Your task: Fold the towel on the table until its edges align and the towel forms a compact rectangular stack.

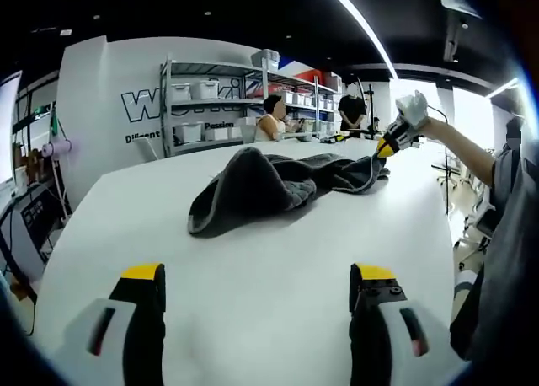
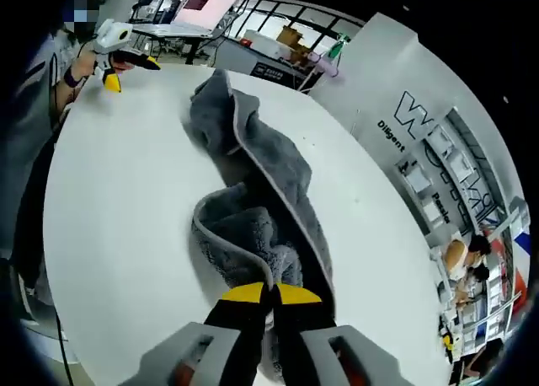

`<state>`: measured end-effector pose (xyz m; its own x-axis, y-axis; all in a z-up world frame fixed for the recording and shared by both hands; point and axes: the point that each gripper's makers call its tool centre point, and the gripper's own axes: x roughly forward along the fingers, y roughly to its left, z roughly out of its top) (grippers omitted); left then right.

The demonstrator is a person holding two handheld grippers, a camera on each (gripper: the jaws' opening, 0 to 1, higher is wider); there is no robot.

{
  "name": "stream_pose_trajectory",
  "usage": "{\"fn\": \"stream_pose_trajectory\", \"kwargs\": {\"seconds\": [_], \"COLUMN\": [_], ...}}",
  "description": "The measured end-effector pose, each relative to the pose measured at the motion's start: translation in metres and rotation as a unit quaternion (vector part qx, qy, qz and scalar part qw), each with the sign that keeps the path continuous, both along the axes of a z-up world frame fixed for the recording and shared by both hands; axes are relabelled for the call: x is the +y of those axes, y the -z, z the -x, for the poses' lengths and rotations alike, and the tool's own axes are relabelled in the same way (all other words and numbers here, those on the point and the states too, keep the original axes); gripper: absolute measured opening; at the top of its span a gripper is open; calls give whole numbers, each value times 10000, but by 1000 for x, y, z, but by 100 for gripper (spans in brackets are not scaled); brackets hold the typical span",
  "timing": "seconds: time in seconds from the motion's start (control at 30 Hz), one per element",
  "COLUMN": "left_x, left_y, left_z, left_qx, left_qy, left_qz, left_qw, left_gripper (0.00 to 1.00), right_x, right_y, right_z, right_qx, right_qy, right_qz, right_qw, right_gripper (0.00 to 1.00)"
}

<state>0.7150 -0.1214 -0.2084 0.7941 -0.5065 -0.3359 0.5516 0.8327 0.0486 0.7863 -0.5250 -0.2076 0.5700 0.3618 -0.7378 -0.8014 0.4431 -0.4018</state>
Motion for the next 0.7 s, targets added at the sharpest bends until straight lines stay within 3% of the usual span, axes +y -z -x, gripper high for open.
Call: {"fn": "stream_pose_trajectory", "kwargs": {"seconds": [0.23,0.7], "left_x": [-4,-8], "left_y": [3,4], "left_z": [2,3], "left_qx": [34,47], "left_qy": [70,119], "left_qz": [-36,-24], "left_qw": [10000,9999], "left_gripper": [95,95], "right_x": [-2,-2], "right_y": [29,23], "right_z": [15,26], "right_qx": [324,304], "right_qy": [64,161], "right_qz": [-18,-300], "right_qw": [9995,9990], "right_gripper": [4,14]}}
